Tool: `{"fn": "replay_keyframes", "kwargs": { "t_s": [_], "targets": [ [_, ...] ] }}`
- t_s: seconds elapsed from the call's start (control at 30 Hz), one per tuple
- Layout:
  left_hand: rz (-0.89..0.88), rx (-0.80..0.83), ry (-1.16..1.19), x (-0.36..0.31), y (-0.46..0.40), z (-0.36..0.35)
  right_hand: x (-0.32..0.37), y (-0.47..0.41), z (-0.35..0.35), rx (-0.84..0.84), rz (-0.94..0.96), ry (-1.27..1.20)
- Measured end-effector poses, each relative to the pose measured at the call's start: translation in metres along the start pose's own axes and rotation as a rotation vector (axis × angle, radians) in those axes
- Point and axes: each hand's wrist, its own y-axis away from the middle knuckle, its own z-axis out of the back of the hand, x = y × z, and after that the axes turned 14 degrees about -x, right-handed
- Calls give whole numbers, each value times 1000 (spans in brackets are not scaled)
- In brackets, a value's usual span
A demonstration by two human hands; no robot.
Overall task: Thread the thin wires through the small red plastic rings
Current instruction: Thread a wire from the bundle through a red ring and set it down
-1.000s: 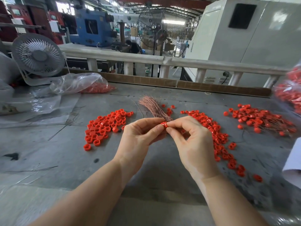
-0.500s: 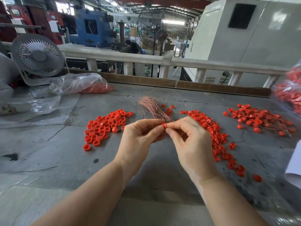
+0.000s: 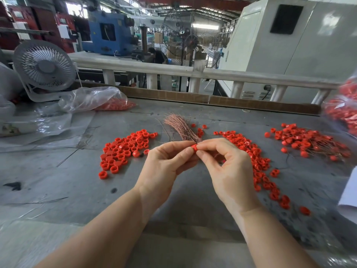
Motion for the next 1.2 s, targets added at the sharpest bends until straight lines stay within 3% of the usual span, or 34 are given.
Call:
{"fn": "replay_keyframes", "kwargs": {
  "t_s": [0.63,1.2],
  "targets": [
    [45,20,14,-1,1,0,2,-1,2,-2,-7,-9],
    [-40,-12,2,-2,3,-2,1,0,1,-31,-5,11]
  ]
}}
